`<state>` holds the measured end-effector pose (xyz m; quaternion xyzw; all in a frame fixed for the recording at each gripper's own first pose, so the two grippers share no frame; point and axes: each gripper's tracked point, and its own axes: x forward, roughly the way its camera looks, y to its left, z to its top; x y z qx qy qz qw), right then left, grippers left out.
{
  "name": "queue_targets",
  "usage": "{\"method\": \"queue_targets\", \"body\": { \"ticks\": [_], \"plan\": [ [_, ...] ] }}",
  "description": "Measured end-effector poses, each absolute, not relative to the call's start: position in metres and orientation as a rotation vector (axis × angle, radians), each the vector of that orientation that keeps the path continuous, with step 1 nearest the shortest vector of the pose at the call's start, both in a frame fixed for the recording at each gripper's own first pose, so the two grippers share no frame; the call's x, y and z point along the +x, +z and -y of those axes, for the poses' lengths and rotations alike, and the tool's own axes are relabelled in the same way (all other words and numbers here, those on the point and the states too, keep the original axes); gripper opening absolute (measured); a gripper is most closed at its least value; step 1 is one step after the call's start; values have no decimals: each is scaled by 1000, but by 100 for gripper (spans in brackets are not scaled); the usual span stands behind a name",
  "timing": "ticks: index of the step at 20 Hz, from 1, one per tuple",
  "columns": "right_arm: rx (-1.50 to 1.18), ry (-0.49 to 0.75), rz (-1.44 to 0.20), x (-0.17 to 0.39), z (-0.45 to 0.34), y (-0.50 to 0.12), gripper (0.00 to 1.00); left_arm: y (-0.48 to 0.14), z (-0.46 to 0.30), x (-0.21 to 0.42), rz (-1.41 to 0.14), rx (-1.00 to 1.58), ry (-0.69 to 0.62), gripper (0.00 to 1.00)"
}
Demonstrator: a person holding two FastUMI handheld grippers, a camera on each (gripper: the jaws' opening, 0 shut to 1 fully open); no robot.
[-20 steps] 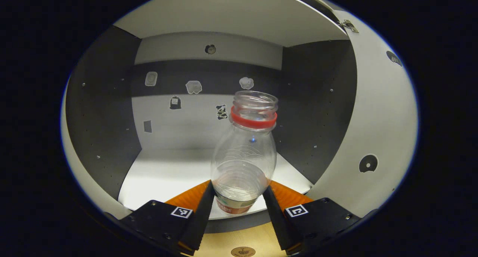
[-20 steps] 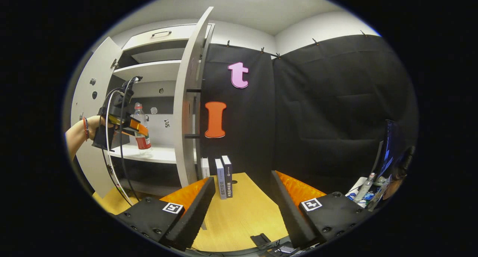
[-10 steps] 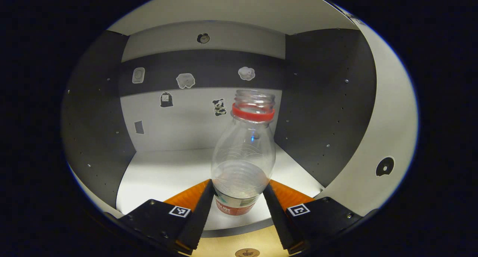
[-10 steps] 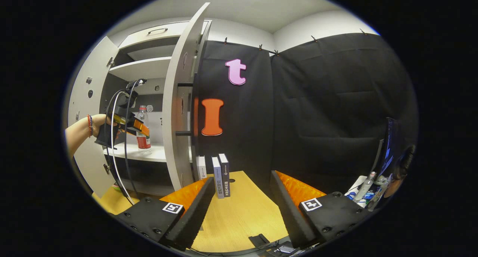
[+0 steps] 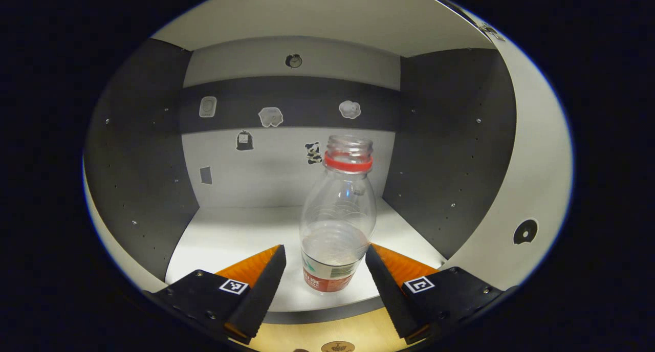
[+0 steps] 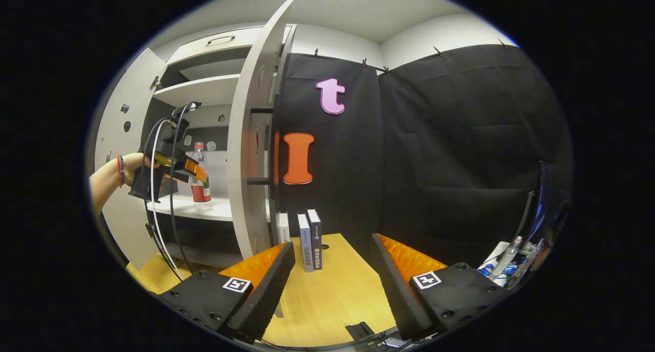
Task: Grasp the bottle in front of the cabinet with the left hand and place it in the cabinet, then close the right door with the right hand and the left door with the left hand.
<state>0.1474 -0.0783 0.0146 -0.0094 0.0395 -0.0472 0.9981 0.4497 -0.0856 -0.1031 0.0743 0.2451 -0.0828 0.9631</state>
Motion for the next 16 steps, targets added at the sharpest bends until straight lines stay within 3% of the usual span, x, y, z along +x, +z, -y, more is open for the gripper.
{"method": "queue_targets", "body": {
  "ticks": [16],
  "plan": [
    [-64,-52,-71,162,68,18,99,-22,77,344,-331,88,-218,95]
  ]
}}
